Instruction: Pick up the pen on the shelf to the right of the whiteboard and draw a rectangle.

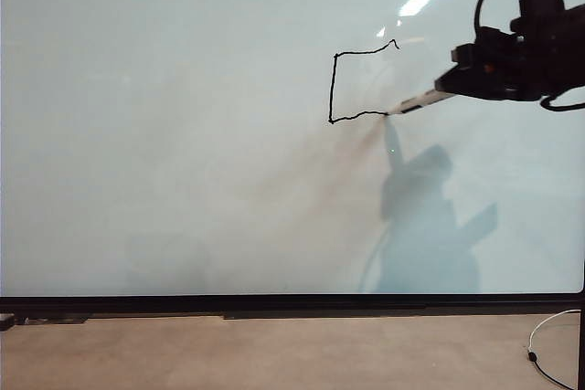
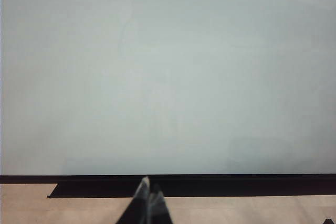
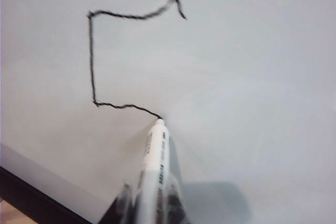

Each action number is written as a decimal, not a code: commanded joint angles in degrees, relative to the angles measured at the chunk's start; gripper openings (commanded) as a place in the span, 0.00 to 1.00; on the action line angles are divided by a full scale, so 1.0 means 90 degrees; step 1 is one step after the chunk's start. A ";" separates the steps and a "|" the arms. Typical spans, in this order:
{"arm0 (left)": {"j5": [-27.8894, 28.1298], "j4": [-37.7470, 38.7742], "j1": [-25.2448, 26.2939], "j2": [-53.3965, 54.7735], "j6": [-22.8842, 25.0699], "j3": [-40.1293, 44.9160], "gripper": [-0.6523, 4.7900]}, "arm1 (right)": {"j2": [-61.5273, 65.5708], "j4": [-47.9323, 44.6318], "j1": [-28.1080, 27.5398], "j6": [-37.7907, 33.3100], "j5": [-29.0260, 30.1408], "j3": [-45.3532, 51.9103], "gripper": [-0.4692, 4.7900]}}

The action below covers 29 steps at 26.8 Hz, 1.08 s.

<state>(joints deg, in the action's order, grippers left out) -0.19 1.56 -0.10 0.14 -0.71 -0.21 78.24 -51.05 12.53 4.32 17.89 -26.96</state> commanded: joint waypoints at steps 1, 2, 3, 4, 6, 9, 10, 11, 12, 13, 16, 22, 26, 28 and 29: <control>0.0000 -0.0036 0.0000 0.0005 0.0029 -0.0019 0.11 | -0.0100 -0.0124 -0.0066 0.0017 -0.0155 0.0044 0.08; -0.0002 -0.0039 0.0000 0.0005 0.0029 -0.0017 0.11 | -0.0126 -0.0119 -0.0073 0.0017 -0.0168 0.0070 0.08; 0.0000 -0.0039 0.0000 0.0005 0.0029 -0.0019 0.11 | -0.0136 -0.0121 -0.0073 0.0017 -0.0168 0.0078 0.08; -0.0002 -0.0039 0.0000 0.0005 0.0029 -0.0019 0.11 | -0.0136 -0.0121 -0.0073 0.0017 -0.0168 0.0078 0.08; 0.0000 -0.0039 0.0000 0.0005 0.0027 -0.0017 0.11 | -0.0136 -0.0121 -0.0080 0.0017 -0.0170 0.0078 0.08; -0.0002 -0.0039 0.0000 0.0005 0.0029 -0.0019 0.11 | -0.0136 -0.0121 -0.0083 0.0017 -0.0160 0.0078 0.08; -0.0002 -0.0039 0.0000 0.0005 0.0029 -0.0019 0.11 | -0.0136 -0.0121 -0.0083 0.0017 -0.0160 0.0083 0.08; 0.0000 -0.0039 0.0000 0.0005 0.0029 -0.0019 0.11 | -0.0136 -0.0119 -0.0083 0.0017 -0.0163 0.0087 0.08; -0.0002 -0.0039 0.0000 0.0005 0.0029 -0.0017 0.11 | -0.0138 -0.0119 -0.0083 0.0017 -0.0163 0.0092 0.08; 0.0000 -0.0039 0.0000 0.0005 0.0029 -0.0017 0.11 | -0.0138 -0.0119 -0.0083 0.0017 -0.0168 0.0095 0.08; -0.0002 -0.0039 0.0000 0.0005 0.0029 -0.0019 0.11 | -0.0141 -0.0121 -0.0085 0.0019 -0.0204 0.0109 0.08; -0.0002 -0.0041 0.0000 0.0005 0.0029 -0.0019 0.11 | -0.0170 -0.0121 -0.0085 0.0022 -0.0284 0.0141 0.08; -0.0002 -0.0039 0.0000 0.0005 0.0029 -0.0019 0.11 | -0.0175 -0.0146 -0.0078 0.0015 -0.0117 0.0141 0.08; 0.0000 -0.0039 0.0000 0.0005 0.0029 -0.0017 0.11 | -0.0374 -0.0160 0.0022 -0.0012 -0.0007 0.0226 0.08; 0.0000 -0.0039 0.0000 0.0005 0.0029 -0.0019 0.11 | -0.0639 -0.0002 0.0216 0.0109 -0.0296 0.0325 0.08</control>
<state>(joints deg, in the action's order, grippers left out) -0.19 1.58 -0.10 0.16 -0.71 -0.21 74.41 -50.94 13.02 4.34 16.75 -24.34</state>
